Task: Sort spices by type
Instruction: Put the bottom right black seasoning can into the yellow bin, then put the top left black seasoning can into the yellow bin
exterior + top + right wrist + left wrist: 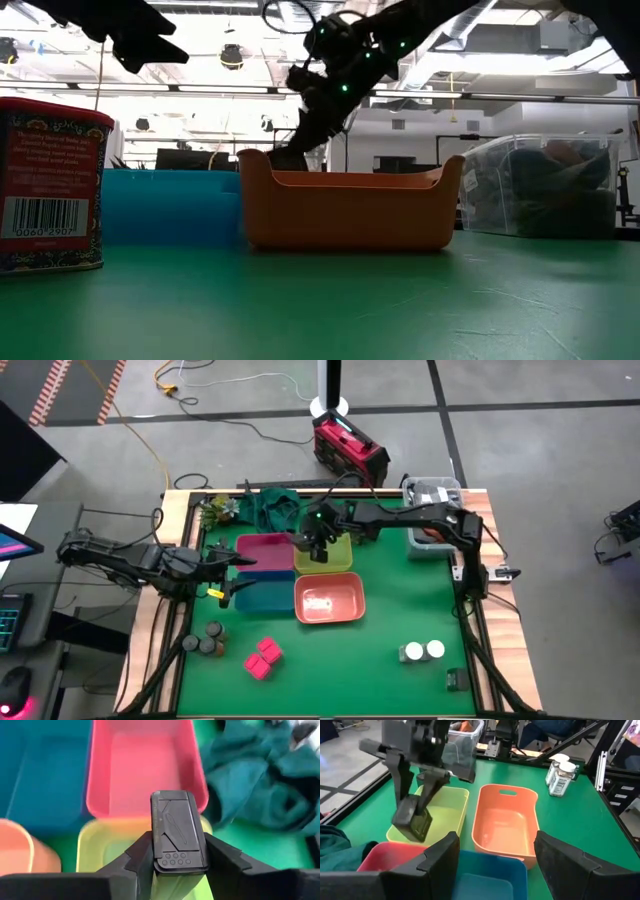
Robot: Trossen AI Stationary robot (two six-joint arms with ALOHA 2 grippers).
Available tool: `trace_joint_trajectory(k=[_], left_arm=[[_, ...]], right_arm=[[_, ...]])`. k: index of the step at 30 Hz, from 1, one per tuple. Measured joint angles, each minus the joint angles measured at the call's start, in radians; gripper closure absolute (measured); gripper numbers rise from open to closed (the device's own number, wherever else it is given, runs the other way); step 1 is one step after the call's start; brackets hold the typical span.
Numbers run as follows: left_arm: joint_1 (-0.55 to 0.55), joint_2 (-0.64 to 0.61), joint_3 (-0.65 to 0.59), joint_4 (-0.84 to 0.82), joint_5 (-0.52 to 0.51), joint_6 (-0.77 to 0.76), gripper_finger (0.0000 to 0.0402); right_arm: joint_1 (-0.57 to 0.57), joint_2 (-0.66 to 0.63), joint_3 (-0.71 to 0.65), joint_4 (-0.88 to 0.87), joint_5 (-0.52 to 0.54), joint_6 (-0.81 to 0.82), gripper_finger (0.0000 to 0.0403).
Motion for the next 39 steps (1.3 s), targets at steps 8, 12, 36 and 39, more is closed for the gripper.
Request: trace_joint_trajectory(k=[8, 12, 36, 39], left_arm=[[-0.003, 0.002, 0.000, -0.003, 0.001, -0.006, 0.0157], [-0.021, 0.003, 0.000, -0.025, 0.001, -0.006, 0.0157], [-0.044, 0.010, 0.000, -0.053, -0.010, 0.005, 0.0157], [-0.043, 0.010, 0.000, -0.049, -0.015, 0.008, 0.0157]], right_arm=[[0.001, 0.062, 0.000, 0.006, 0.000, 0.001, 0.0228], [0.001, 0.062, 0.003, -0.020, 0.000, 0.001, 0.0229], [-0.017, -0.137, 0.091, -0.408, 0.245, 0.006, 0.0131], [-0.055, -0.161, 0.090, -0.544, 0.256, 0.069, 0.0131]])
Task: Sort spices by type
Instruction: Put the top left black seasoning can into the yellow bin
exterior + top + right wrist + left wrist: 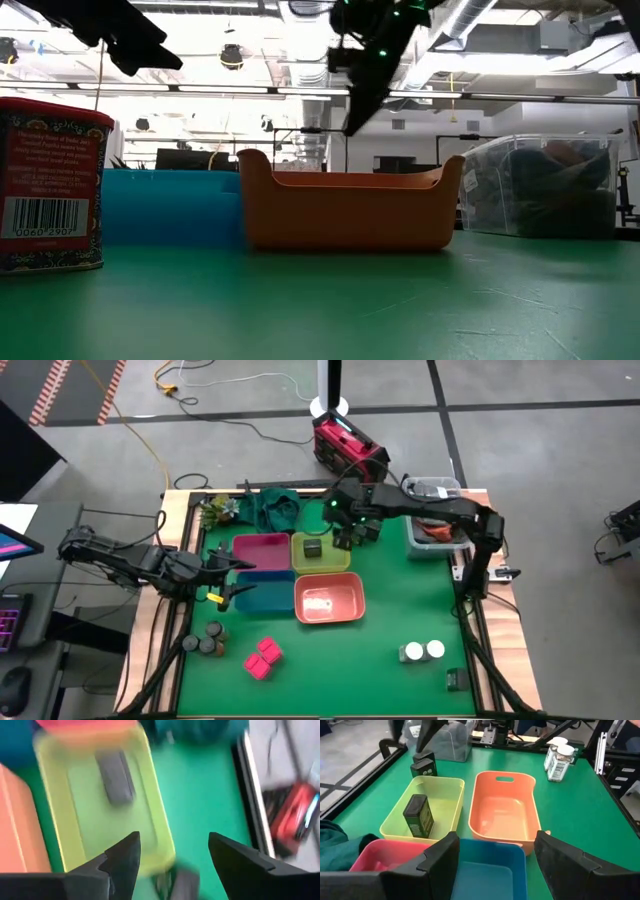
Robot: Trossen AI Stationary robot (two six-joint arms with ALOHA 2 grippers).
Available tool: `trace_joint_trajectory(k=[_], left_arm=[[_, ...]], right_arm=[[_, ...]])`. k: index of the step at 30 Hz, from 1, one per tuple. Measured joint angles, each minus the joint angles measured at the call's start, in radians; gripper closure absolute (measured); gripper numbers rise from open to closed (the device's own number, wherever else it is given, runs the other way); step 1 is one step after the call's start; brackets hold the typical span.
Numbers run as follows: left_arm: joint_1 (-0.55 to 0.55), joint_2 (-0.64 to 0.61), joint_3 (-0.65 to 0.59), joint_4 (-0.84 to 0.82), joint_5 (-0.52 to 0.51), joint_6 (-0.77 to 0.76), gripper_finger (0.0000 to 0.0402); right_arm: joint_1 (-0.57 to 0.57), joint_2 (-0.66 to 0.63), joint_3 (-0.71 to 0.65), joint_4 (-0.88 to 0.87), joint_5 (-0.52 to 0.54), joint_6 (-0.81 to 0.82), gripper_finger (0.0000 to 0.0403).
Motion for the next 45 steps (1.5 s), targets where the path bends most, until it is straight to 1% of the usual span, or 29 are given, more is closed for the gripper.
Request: trace_joint_trajectory(k=[2, 4, 8, 13, 17, 19, 23, 27, 36, 41, 45], left_arm=[[0.000, 0.000, 0.000, 0.004, 0.000, 0.002, 0.0157], [0.000, 0.004, 0.000, 0.006, -0.001, 0.014, 0.0157], [0.000, 0.014, 0.000, 0.005, -0.012, 0.023, 0.0157], [0.000, 0.020, 0.000, -0.005, -0.013, 0.019, 0.0157], [0.000, 0.020, 0.000, -0.008, -0.013, 0.028, 0.0157], [0.000, 0.021, 0.000, -0.009, -0.018, 0.037, 0.0157], [0.000, 0.021, 0.000, -0.010, -0.020, 0.039, 0.0157], [0.000, 0.021, 0.000, -0.027, -0.020, 0.038, 0.0157], [0.000, 0.021, 0.000, -0.042, -0.028, 0.034, 0.0157], [0.000, 0.020, 0.000, -0.046, -0.028, 0.034, 0.0157], [0.000, 0.020, 0.000, -0.050, -0.028, 0.034, 0.0157]], right_arm=[[-0.024, 0.006, -0.001, -0.104, 0.005, 0.019, 0.0131], [-0.042, 0.011, -0.007, -0.161, 0.007, 0.019, 0.0131], [-0.037, 0.025, -0.010, -0.157, 0.004, -0.008, 0.0131], [-0.067, 0.025, -0.010, -0.129, -0.003, -0.027, 0.0131], [-0.085, 0.028, -0.010, -0.133, -0.058, -0.032, 0.0131], [-0.078, 0.051, -0.009, -0.130, -0.068, -0.053, 0.0131], [-0.079, 0.109, -0.011, -0.133, -0.070, -0.078, 0.0131], [-0.087, 0.154, -0.010, -0.135, -0.045, -0.085, 0.0131], [-0.093, 0.156, -0.010, -0.129, -0.045, -0.084, 0.0132], [-0.094, 0.156, -0.010, -0.130, -0.045, -0.083, 0.0152], [-0.094, 0.156, -0.010, -0.152, -0.045, -0.083, 0.0194]])
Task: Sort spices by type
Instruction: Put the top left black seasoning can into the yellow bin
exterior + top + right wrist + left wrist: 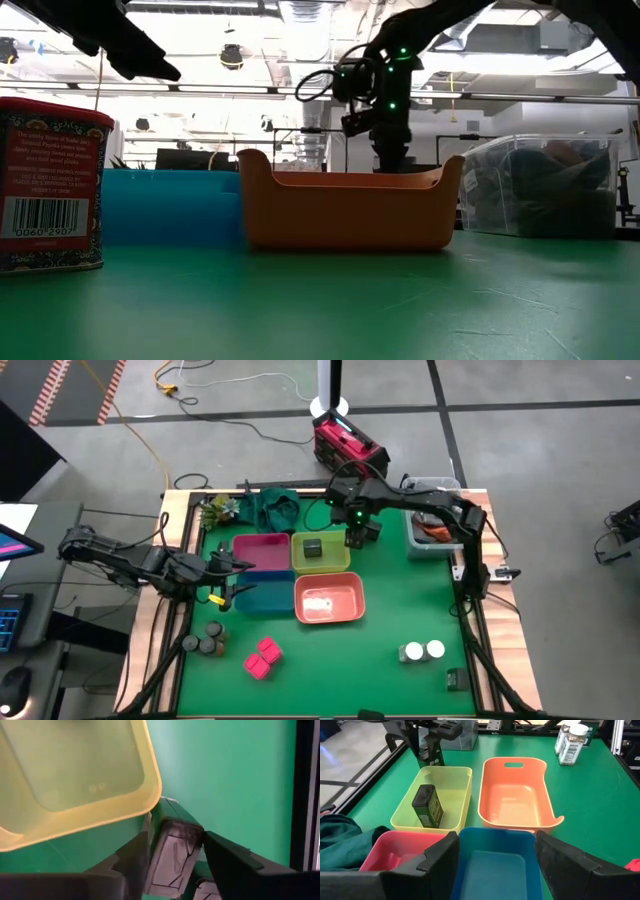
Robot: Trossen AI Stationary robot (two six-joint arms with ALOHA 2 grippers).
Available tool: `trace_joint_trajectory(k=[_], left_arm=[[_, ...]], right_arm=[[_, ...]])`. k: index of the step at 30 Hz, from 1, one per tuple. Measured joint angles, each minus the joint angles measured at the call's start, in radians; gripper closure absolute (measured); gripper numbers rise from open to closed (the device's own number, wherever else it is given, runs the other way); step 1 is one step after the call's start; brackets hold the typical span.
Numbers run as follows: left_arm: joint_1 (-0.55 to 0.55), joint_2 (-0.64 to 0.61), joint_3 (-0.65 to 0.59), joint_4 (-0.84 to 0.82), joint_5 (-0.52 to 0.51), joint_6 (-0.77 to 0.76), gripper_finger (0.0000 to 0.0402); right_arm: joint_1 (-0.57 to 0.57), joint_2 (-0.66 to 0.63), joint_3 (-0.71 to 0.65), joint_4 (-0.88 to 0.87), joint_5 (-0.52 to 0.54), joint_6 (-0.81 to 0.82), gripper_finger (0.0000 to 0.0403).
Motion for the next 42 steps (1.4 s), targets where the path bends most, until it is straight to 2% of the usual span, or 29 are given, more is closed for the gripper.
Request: trace_joint_trajectory(k=[7, 13, 18, 26, 30, 37, 42], left_arm=[[0.000, 0.000, 0.000, -0.014, 0.000, -0.001, 0.0157], [0.000, -0.002, 0.000, -0.015, 0.000, -0.002, 0.0157], [0.000, -0.002, 0.000, -0.016, 0.000, -0.001, 0.0157], [0.000, -0.002, 0.000, -0.019, 0.001, -0.003, 0.0157], [0.000, -0.002, 0.000, -0.019, 0.001, -0.003, 0.0157], [0.000, -0.002, 0.000, -0.019, 0.001, -0.003, 0.0157], [0.000, -0.002, 0.000, -0.018, 0.001, -0.001, 0.0157]], right_arm=[[0.001, -0.003, 0.002, -0.011, -0.001, 0.011, 0.0273], [0.009, -0.003, 0.002, -0.019, -0.002, 0.018, 0.0282], [0.008, -0.004, 0.001, -0.019, -0.007, 0.026, 0.0262], [-0.007, -0.001, -0.002, -0.031, -0.045, 0.048, 0.0173], [-0.015, 0.000, -0.003, -0.028, -0.048, 0.054, 0.0148], [-0.017, 0.001, -0.002, 0.006, -0.067, 0.028, 0.0154], [-0.014, 0.001, -0.002, 0.012, -0.068, 0.024, 0.0195]])
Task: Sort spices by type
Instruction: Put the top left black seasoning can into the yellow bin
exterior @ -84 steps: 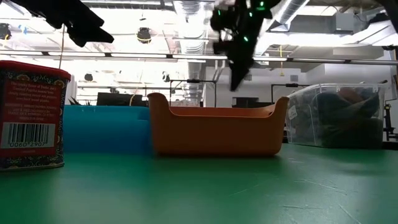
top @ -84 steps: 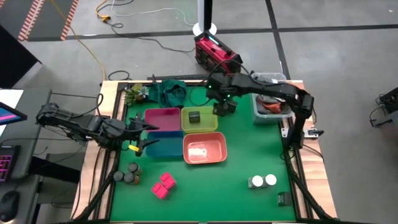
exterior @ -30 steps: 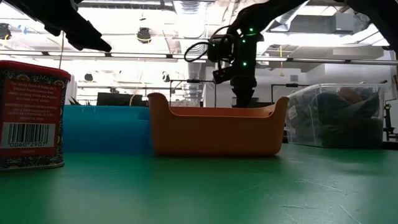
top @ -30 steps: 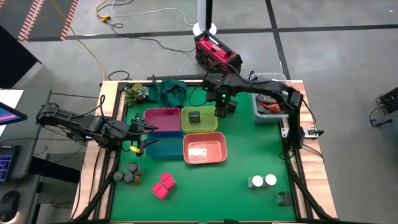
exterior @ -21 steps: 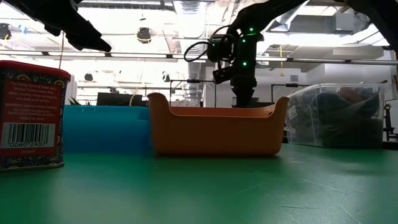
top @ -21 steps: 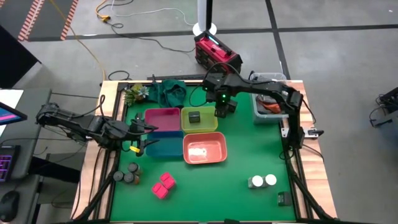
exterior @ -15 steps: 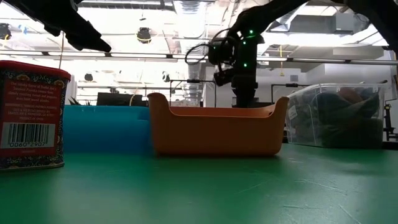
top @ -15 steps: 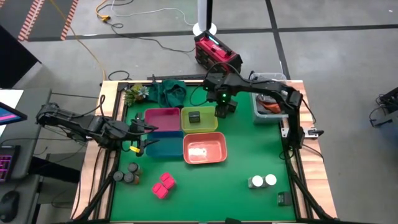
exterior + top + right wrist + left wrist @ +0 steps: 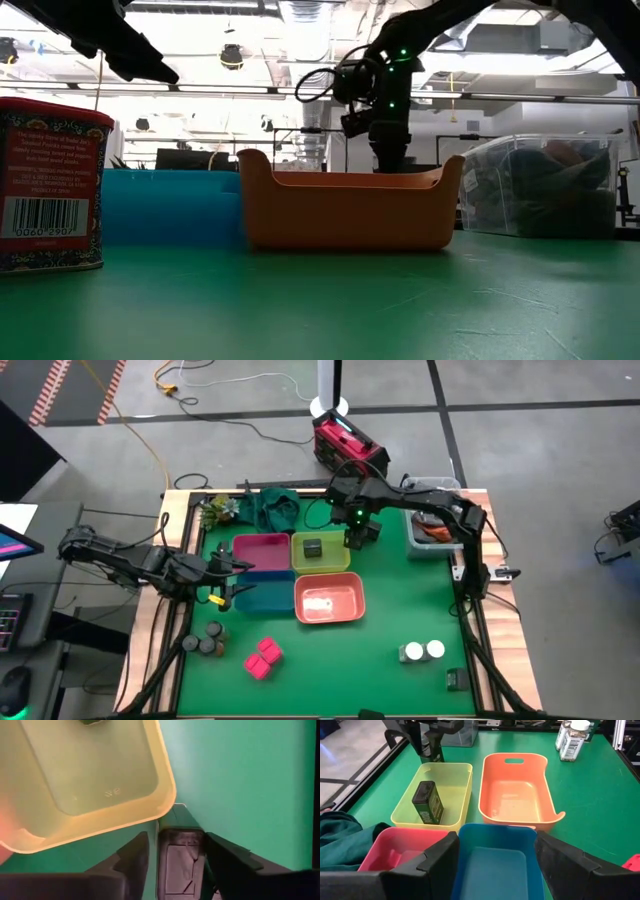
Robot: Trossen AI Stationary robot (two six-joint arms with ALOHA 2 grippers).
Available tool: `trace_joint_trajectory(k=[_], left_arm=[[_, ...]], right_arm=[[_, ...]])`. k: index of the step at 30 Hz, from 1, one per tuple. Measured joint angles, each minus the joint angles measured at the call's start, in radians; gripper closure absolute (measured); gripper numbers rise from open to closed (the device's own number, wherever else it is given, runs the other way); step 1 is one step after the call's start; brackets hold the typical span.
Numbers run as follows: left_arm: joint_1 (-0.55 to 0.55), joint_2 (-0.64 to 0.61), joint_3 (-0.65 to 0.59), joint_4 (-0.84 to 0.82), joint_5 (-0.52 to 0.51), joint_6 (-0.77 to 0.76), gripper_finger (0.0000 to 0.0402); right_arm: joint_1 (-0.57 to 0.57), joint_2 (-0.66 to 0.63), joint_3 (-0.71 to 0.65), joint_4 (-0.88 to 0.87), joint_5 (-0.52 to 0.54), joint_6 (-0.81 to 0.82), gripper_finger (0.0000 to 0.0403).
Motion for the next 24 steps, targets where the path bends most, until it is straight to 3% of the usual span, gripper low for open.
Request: trace_joint_trajectory(k=[7, 12, 17, 24], left_arm=[[0.000, 0.000, 0.000, 0.000, 0.000, 0.000, 0.0157], [0.000, 0.000, 0.000, -0.003, 0.001, 0.001, 0.0157], [0.000, 0.000, 0.000, -0.010, 0.001, 0.000, 0.0157], [0.000, 0.000, 0.000, -0.013, 0.001, -0.003, 0.0157]], right_arm=[[0.002, -0.003, 0.002, -0.004, -0.004, 0.009, 0.0260], [0.012, -0.003, 0.003, -0.006, -0.003, 0.012, 0.0262], [0.012, -0.003, 0.003, -0.007, 0.000, 0.011, 0.0242], [-0.006, -0.003, 0.002, -0.011, -0.019, 0.013, 0.0175]])
